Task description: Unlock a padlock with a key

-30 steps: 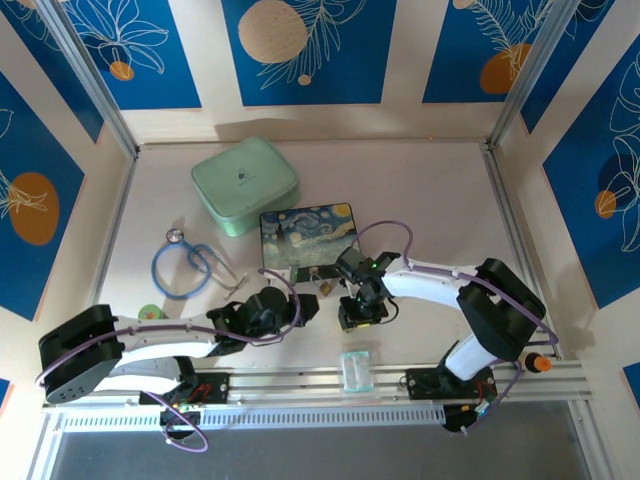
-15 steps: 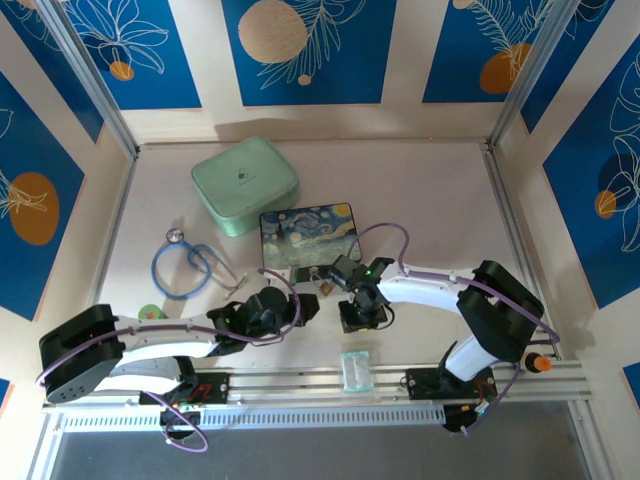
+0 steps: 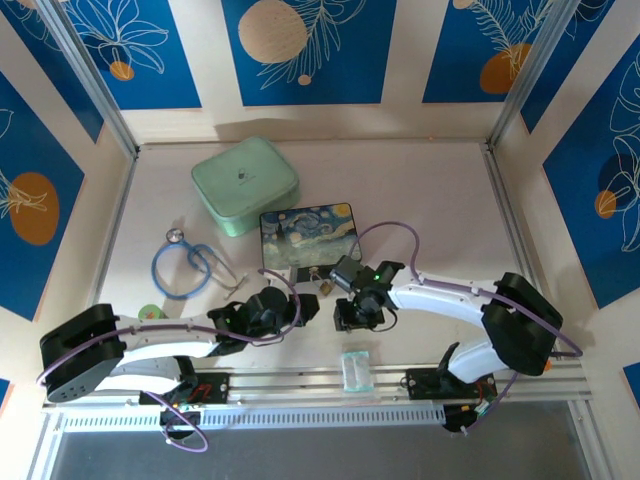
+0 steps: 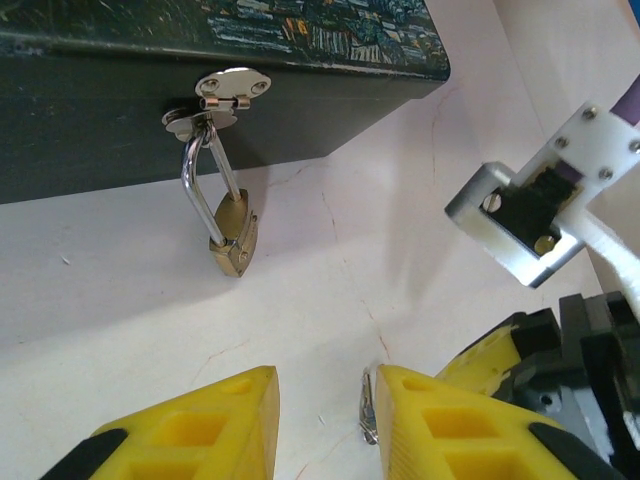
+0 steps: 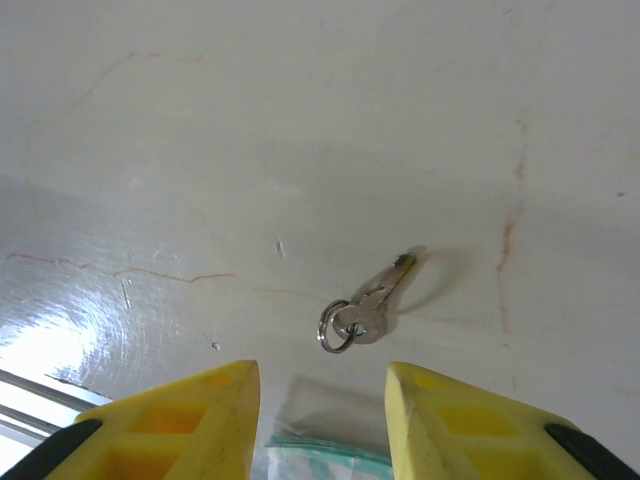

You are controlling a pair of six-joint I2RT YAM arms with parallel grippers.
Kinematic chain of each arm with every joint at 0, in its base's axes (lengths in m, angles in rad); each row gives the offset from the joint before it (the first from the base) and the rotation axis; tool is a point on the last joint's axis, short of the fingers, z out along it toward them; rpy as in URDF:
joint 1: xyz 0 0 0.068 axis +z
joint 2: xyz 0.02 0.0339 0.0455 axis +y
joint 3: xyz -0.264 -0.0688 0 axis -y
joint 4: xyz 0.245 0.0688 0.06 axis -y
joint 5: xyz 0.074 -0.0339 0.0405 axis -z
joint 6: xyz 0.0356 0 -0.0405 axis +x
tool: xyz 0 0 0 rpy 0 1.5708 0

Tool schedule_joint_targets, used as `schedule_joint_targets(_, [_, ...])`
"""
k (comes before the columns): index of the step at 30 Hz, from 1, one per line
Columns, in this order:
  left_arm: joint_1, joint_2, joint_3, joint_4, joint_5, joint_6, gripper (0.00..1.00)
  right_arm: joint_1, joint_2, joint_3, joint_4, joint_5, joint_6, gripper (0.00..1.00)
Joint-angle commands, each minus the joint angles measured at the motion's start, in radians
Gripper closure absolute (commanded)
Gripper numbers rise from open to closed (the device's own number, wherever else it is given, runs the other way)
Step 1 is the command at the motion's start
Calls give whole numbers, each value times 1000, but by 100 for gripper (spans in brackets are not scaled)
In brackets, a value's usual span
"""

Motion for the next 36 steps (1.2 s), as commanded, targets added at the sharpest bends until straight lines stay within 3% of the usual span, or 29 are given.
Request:
schedule_joint_targets(1, [5,11,21,16,11,3,69,27,45,10,-9,18,29,62])
schedule_joint_targets(19, [5,16,15,12,1,-11,69,84,145,30,-45,185,65,75])
schedule_joint_targets(27, [5,18,12,13,3,-14,69,74,44,-11,-138,218,89,74])
schedule_joint_targets(36, [5,36,13,38,17,-27,69,59,-25,-43,-32,125,85,70])
